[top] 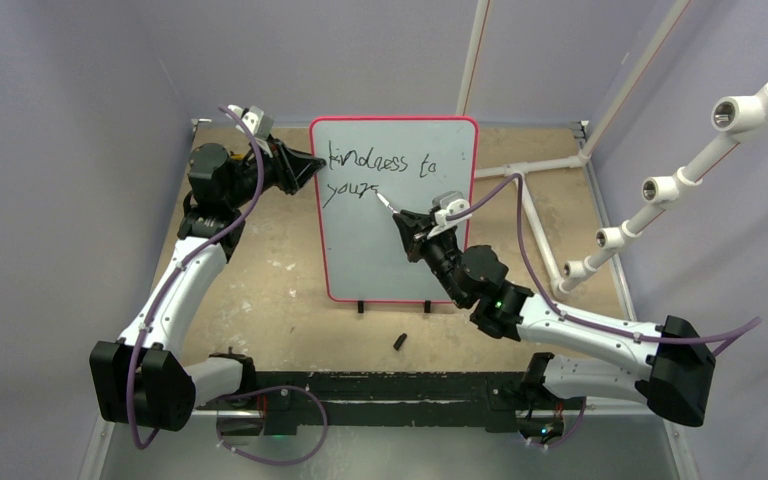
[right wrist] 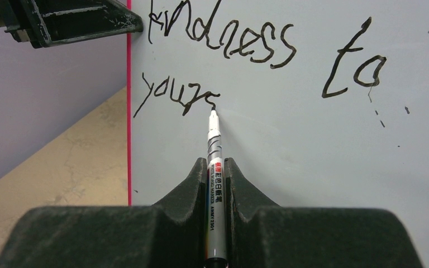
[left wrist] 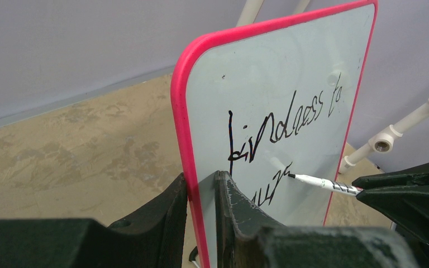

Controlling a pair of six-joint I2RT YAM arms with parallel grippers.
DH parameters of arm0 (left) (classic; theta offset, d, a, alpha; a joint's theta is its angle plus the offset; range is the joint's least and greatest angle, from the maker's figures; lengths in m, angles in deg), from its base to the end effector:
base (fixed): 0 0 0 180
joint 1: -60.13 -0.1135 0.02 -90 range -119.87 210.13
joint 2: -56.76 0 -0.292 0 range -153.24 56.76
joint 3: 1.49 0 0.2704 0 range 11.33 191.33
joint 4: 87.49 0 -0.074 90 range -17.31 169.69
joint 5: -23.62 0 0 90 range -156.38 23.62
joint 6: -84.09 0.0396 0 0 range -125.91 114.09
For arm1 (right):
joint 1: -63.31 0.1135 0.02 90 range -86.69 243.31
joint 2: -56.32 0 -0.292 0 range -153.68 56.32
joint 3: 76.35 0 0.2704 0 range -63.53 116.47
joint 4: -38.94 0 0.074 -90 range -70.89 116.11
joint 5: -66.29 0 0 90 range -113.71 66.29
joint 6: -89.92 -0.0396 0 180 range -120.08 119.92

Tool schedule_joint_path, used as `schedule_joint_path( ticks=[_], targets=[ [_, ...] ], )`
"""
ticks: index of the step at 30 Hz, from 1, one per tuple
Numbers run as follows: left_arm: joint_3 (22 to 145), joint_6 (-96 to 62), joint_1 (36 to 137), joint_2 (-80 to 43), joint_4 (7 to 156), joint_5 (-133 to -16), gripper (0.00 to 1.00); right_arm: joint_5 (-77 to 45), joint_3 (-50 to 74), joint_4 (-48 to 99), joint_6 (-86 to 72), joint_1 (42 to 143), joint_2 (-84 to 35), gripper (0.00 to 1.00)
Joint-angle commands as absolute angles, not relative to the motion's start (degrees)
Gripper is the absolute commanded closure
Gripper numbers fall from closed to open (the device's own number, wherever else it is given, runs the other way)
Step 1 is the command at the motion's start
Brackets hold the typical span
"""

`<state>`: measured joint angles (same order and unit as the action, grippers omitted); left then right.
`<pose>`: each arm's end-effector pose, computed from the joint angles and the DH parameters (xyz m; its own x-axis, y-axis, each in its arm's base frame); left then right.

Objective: Write a sentence on the whiteboard

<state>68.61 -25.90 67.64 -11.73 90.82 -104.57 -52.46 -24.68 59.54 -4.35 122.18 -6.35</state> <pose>0.2827 -0.0620 0.3926 -0.2460 -0.2386 -0.9395 0.6721 0.6564 -0.3427 0.1500 0.2115 0.3394 0.0484 0.2063 -0.9773 -0.5103 0.8462 0.1534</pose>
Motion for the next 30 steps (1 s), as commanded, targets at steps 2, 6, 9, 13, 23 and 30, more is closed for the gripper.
schedule_joint_path(
  ticks=[2, 6, 9, 13, 23, 30],
  targets=[
    [67.93, -25.41, 67.78, -11.97, 90.14, -104.90, 1.00, -51.50, -24.32, 62.21, -3.49, 122.63, -7.84, 1.00],
    [67.89, -25.42, 67.78, -11.98, 90.08, -104.94, 1.00, -50.90, -23.49, 64.28, -2.53, 122.66, -8.05, 1.00],
    [67.85, -25.42, 67.78, -12.03, 90.08, -104.96, 1.00, -49.67, -23.79, 65.99, -2.28, 122.66, -6.74, 1.00],
    [67.85, -25.44, 67.78, -11.97, 90.09, -104.88, 1.00, -50.15, -25.12, 67.06, -2.77, 122.66, -4.37, 1.00],
    [67.86, -25.46, 67.78, -11.89, 90.06, -104.97, 1.00, -53.92, -25.05, 62.60, -4.51, 122.64, -5.82, 1.00],
    [67.90, -25.42, 67.78, -11.88, 90.08, -105.04, 1.00, -54.18, -24.77, 61.31, -4.73, 122.64, -7.11, 1.00]
  ],
)
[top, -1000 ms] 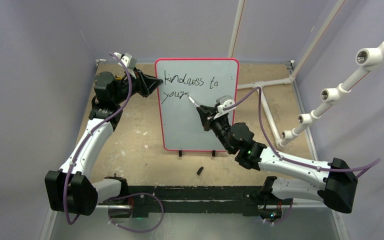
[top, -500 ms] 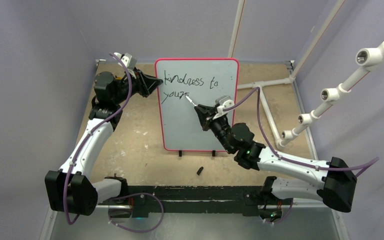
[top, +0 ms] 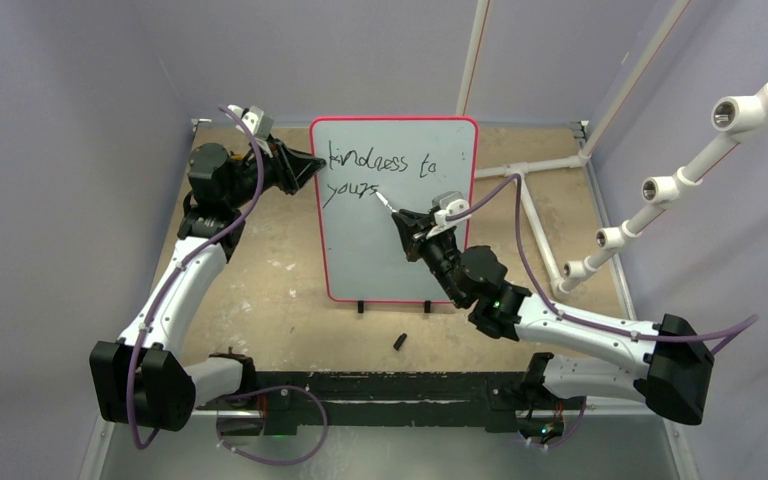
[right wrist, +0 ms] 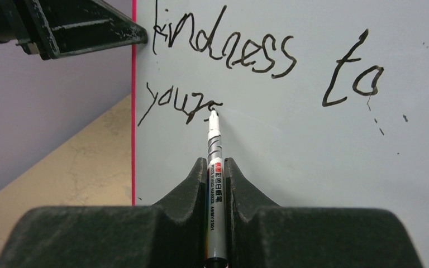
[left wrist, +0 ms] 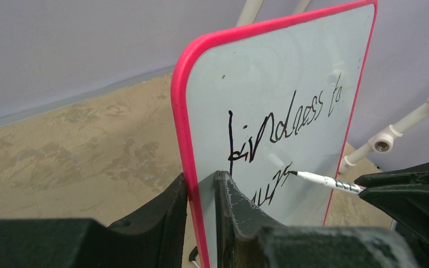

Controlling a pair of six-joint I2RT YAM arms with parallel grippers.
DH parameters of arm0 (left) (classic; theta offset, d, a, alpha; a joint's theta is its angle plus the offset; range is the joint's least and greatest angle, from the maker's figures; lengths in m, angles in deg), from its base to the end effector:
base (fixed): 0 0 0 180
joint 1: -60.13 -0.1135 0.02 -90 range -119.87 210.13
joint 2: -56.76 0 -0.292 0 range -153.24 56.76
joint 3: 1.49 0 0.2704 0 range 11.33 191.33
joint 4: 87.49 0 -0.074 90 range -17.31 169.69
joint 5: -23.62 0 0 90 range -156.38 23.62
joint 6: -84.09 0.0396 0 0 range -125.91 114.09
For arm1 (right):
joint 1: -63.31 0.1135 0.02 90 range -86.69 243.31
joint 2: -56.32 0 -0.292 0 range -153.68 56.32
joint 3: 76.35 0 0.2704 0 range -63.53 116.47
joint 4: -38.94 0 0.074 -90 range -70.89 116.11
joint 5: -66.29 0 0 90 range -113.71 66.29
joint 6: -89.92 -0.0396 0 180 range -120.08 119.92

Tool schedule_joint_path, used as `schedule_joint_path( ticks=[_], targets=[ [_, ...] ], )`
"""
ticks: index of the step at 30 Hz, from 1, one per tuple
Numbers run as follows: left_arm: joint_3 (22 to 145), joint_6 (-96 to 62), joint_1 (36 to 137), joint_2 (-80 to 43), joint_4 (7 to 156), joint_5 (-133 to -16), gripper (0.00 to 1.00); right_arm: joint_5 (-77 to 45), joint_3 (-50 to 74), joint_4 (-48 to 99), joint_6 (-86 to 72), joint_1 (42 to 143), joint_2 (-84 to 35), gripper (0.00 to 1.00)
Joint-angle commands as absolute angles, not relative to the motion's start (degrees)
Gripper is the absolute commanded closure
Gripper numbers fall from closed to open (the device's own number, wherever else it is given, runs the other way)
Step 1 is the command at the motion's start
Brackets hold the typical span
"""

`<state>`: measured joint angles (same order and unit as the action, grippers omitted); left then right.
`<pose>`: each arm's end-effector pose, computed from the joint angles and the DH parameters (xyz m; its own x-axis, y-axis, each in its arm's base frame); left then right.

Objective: Write a sentence on the whiteboard

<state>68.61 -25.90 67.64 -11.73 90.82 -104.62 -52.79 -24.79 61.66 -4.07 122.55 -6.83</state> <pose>0.2827 -0.0620 0.3926 -0.2462 -0.2384 -0.9395 0.6727 0.6558 -0.3427 0.1493 0.2132 0.3407 0.0632 0.2251 -0.9723 -0.5127 0.8432 0.1619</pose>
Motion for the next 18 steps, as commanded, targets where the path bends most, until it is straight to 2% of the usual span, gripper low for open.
schedule_joint_path(
  ticks=[1, 18],
  targets=[
    [67.87, -25.42, 67.78, -11.91, 90.08, -105.05, 1.00, -54.32, -24.77, 61.09, -4.81, 122.64, -7.13, 1.00],
    [67.85, -25.42, 67.78, -11.71, 90.07, -105.00, 1.00, -59.57, -26.22, 58.70, -5.18, 122.68, -3.40, 1.00]
  ],
)
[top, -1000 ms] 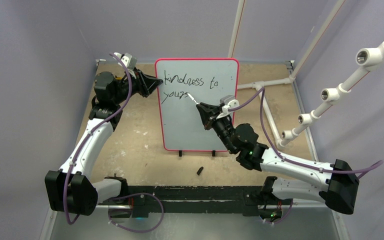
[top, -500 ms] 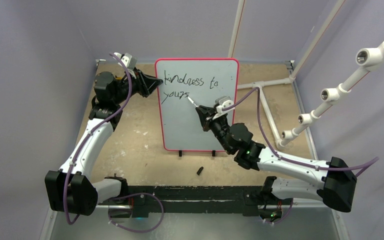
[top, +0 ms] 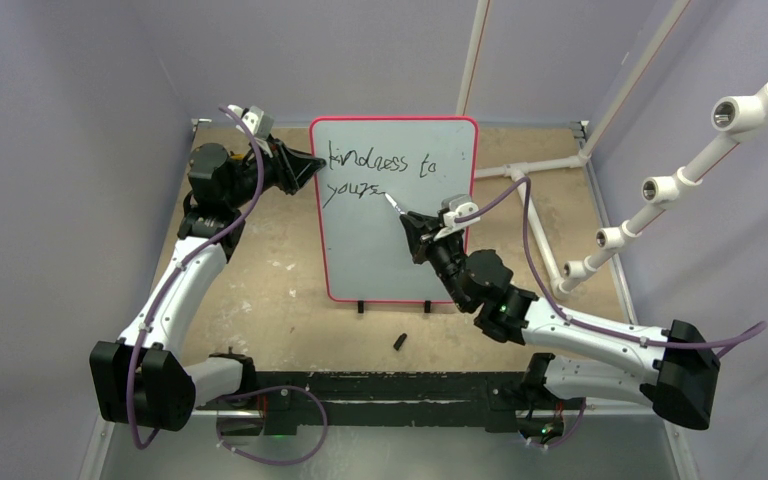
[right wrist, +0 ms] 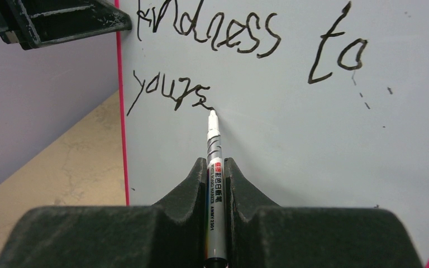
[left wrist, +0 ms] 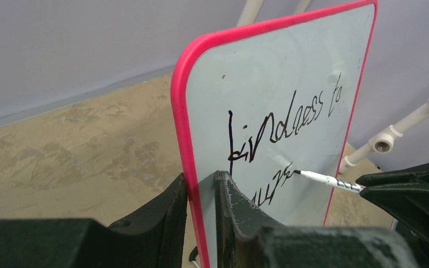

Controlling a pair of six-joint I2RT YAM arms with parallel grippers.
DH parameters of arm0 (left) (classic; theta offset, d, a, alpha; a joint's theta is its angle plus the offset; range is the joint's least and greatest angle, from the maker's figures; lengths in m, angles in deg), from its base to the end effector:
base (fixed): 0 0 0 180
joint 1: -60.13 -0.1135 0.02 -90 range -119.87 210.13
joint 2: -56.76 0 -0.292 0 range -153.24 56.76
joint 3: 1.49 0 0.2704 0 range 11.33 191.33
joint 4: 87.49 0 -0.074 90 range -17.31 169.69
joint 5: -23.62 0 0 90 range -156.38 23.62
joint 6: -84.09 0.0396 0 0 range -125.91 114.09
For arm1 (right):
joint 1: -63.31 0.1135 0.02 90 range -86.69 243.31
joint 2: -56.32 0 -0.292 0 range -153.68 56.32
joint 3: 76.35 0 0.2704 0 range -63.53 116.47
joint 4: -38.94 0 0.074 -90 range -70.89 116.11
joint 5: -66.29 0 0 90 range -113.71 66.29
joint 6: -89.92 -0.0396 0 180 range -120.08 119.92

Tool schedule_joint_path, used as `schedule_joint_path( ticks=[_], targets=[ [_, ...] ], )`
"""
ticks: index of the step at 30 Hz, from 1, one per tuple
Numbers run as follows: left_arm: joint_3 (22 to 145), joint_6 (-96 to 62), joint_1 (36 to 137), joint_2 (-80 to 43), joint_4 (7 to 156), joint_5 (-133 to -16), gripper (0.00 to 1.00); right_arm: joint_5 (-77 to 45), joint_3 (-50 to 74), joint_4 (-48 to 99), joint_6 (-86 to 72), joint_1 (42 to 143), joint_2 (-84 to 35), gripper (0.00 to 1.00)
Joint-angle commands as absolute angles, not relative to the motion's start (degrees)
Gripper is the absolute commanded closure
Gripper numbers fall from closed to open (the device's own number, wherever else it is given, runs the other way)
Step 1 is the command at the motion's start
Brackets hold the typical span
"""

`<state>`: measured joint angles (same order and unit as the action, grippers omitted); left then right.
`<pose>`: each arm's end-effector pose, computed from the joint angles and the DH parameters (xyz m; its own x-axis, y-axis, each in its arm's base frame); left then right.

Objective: Write a sentence on the whiteboard

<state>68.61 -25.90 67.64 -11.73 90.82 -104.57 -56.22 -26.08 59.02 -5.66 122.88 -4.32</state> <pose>0.2827 -0.0620 0.3926 -0.2460 -0.2386 -0.9395 0.6721 0.6564 -0.3427 0.1443 0.2036 0.3374 0.0404 0.2307 -0.9722 -0.4650 0.8656 0.1861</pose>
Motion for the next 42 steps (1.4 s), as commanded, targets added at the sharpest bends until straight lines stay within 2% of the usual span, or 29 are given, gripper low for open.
schedule_joint_path(
  ticks=[1, 14, 30, 42],
  targets=[
    [67.87, -25.42, 67.78, -11.71, 90.11, -105.04, 1.00, -59.58, -26.08, 59.24, -4.76, 122.64, -3.48, 1.00],
    [67.92, -25.42, 67.78, -11.90, 90.08, -105.04, 1.00, -57.19, -24.33, 63.34, -1.41, 122.63, -6.22, 1.00],
    [67.86, -25.51, 67.78, -11.88, 90.14, -105.05, 1.00, -54.04, -25.18, 59.80, -3.78, 122.63, -6.87, 1.00],
    [67.93, -25.60, 67.78, -11.87, 90.24, -105.23, 1.00, -56.10, -25.89, 56.98, -4.99, 122.64, -4.96, 1.00]
  ],
)
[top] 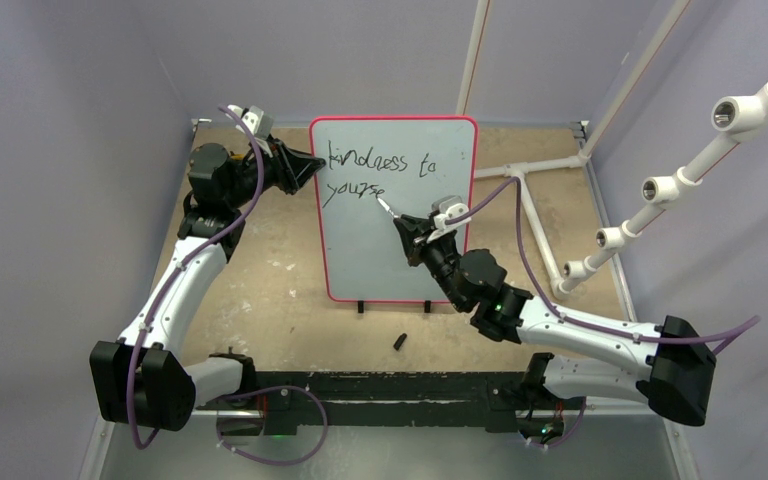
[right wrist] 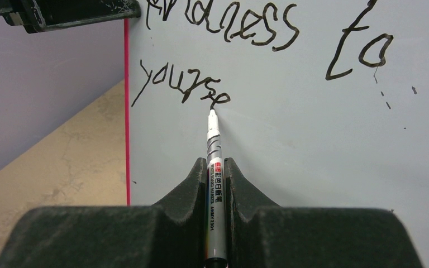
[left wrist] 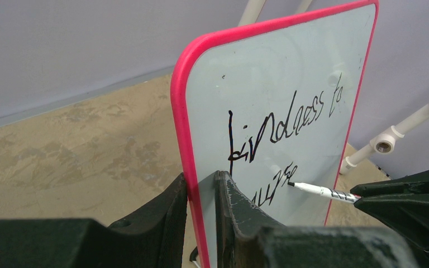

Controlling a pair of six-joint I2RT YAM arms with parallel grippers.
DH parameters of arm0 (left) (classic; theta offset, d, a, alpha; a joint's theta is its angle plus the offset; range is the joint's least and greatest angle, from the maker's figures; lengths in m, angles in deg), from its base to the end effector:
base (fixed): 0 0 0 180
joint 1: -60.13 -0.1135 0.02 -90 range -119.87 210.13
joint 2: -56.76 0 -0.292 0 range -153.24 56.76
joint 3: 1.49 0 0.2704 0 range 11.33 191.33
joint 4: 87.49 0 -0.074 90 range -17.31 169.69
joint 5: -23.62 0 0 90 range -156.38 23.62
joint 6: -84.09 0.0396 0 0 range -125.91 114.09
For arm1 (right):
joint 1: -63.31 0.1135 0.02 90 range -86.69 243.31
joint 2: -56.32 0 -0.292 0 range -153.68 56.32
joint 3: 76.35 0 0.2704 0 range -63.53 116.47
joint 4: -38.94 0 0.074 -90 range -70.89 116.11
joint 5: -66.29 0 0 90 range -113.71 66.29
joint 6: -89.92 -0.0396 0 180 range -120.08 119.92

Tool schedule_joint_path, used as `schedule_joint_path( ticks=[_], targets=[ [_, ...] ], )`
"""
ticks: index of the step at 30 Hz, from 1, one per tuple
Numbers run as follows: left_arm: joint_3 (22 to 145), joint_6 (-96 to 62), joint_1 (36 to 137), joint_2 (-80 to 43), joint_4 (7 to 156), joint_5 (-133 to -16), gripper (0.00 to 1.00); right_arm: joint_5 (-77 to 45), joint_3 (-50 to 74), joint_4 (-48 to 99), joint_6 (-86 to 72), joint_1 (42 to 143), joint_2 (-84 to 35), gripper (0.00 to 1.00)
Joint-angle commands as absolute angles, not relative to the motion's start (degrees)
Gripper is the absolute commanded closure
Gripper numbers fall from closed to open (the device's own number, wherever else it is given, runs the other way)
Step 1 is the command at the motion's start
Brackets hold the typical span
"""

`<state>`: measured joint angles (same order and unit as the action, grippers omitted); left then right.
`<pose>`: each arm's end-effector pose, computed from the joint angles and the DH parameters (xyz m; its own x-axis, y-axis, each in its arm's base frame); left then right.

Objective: Write a sentence on the whiteboard

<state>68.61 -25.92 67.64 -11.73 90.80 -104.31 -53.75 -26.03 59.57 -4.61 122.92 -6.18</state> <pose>0.2828 -0.0618 0.3926 -0.2454 -0.2399 -0.9393 0.6689 0.6594 -0.3432 0.1469 0.2113 0.3314 0.0349 0.1947 -0.9802 -0.5006 0.8524 0.1515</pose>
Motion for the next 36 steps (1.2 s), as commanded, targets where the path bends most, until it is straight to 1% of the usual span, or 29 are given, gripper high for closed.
schedule_joint_path(
  ticks=[1, 13, 21, 28, 36],
  targets=[
    [67.88, -25.62, 67.78, -11.81, 90.23, -105.25, 1.00, -56.25, -25.88, 56.81, -5.00, 122.63, -4.81, 1.00],
    [67.87, -25.69, 67.78, -11.71, 90.21, -105.13, 1.00, -57.74, -25.47, 55.78, -4.61, 122.66, -2.44, 1.00],
    [67.80, -25.69, 67.78, -11.63, 90.12, -104.70, 1.00, -53.13, -25.97, 56.23, -4.59, 122.63, 3.04, 1.00],
    [67.83, -25.69, 67.78, -11.62, 90.11, -104.48, 1.00, -51.45, -24.00, 55.24, -3.31, 122.34, 1.46, 1.00],
    [67.83, -25.69, 67.78, -11.73, 90.09, -104.43, 1.00, -49.37, -22.84, 56.39, -2.78, 119.72, 0.26, 1.00]
  ],
)
